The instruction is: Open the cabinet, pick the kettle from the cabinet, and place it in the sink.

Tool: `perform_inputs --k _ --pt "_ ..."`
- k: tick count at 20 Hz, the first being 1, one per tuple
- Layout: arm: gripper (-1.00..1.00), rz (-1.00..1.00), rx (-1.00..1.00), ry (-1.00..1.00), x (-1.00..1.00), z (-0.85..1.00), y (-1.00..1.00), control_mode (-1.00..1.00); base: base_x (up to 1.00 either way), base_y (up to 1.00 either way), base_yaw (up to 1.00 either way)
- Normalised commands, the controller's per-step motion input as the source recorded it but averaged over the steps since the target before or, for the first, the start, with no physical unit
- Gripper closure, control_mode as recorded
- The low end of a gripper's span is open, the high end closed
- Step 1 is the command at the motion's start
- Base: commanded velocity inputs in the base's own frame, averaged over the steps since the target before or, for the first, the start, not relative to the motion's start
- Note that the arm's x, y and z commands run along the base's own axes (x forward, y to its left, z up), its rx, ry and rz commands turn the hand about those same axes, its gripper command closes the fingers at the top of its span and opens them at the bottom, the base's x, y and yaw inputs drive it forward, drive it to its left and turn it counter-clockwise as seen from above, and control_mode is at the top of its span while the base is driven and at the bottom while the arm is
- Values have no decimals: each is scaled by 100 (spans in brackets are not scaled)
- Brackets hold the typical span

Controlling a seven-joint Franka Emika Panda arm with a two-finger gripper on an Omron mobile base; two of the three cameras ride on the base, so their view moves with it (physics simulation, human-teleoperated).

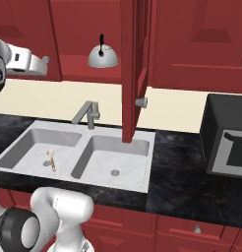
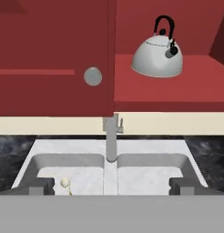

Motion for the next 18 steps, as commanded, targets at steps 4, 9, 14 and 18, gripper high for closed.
perform_inputs --k 4,9,14,18 --pt "-100 0 7 11 43 11 23 -100 0 0 0" --pt "-100 0 0 1 44 2 21 -100 0 0 0" --pt "-100 0 0 -3 41 -4 12 -100 0 0 0" --pt "-100 0 0 -8 33 -3 6 -100 0 0 0"
